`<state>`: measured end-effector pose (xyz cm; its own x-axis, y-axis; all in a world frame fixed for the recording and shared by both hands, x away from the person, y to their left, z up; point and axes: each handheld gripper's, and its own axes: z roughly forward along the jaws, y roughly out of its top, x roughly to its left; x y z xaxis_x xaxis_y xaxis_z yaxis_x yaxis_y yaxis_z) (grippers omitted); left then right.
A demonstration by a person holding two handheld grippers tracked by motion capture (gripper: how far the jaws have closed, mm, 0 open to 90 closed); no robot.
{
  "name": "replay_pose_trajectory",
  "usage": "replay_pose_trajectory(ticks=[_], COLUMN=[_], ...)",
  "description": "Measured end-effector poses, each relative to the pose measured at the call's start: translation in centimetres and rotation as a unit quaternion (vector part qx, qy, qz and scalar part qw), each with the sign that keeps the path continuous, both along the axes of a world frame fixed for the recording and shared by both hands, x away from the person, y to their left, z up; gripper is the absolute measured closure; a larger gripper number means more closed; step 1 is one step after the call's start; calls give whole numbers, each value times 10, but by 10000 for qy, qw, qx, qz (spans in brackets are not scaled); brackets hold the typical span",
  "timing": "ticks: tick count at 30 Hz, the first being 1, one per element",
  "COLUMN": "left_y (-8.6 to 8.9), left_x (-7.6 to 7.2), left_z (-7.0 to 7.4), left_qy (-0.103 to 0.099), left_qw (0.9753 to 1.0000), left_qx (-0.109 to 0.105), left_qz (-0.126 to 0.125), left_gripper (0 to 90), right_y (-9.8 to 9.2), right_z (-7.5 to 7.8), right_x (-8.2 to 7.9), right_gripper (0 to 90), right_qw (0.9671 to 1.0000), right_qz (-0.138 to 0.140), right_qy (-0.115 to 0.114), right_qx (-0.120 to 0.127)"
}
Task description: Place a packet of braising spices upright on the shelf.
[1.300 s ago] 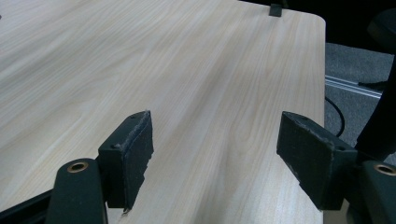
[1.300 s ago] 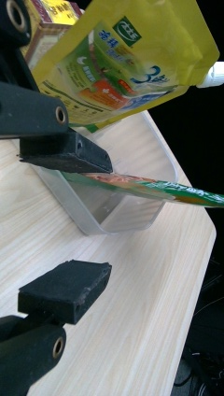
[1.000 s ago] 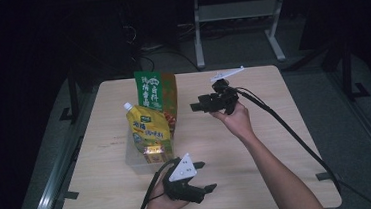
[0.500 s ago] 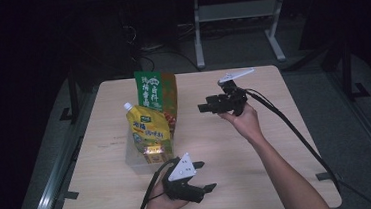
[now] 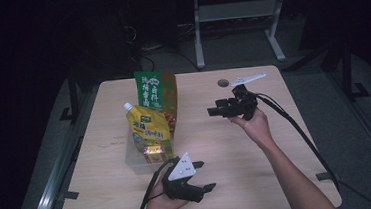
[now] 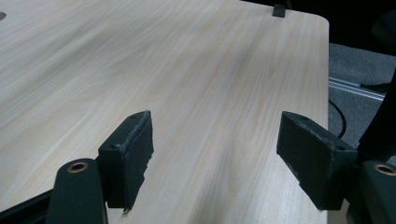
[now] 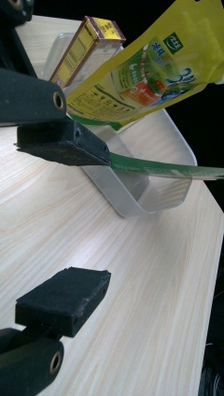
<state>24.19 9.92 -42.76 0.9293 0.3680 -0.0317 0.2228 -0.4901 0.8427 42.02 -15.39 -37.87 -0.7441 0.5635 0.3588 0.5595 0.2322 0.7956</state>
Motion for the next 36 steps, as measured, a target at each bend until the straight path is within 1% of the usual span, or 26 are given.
replay_pose_trajectory(ticks=[2,4,8,9,13,17,18,19,21,23,24,25,27,31,33,36], left_y=[0,0,0,0,-1,-2,-2,-3,-2,-1,0,0,0,1,1,1], left_x=[0,0,0,0,1,0,1,1,1,2,2,3,3,4,4,4], left_z=[0,0,-1,-1,-1,-2,-2,-3,-3,-2,-2,-2,-2,-2,-2,-3], left_qy=[3,1,10,10,18,13,14,35,38,31,-13,-4,1,15,29,31], left_qw=[10000,10000,10000,10000,10000,10000,10000,10000,10000,10000,10000,10000,10000,10000,10000,9999], left_qx=[-5,3,5,5,70,46,45,10,9,48,83,35,45,26,-10,1], left_qz=[4,5,5,5,-24,-29,-41,-11,2,2,-11,10,26,71,92,103], left_gripper=[262,262,262,262,262,261,261,261,261,261,260,259,258,258,257,251], right_y=[-4,-9,-17,-19,-28,-36,-38,-40,-43,-46,-47,-49,-52,-60,-64,-70], right_z=[-1,-3,-5,-5,-8,-11,-11,-12,-12,-14,-14,-16,-17,-22,-23,-25], right_x=[-2,-3,-8,-10,-14,-18,-19,-20,-22,-24,-26,-26,-30,-35,-38,-42], right_gripper=[363,362,360,359,358,359,358,359,357,355,354,351,351,353,351,350], right_qw=[10000,10000,10000,9999,9998,9997,9997,9997,9995,9995,9995,9995,9993,9993,9992,9990], right_qz=[-29,-43,-88,-89,-167,-217,-227,-246,-274,-284,-284,-293,-329,-359,-372,-415], right_qy=[65,25,43,77,104,78,117,78,123,109,129,120,177,136,141,146], right_qx=[-14,-1,2,-6,22,42,37,26,47,33,41,4,18,-6,37,47])
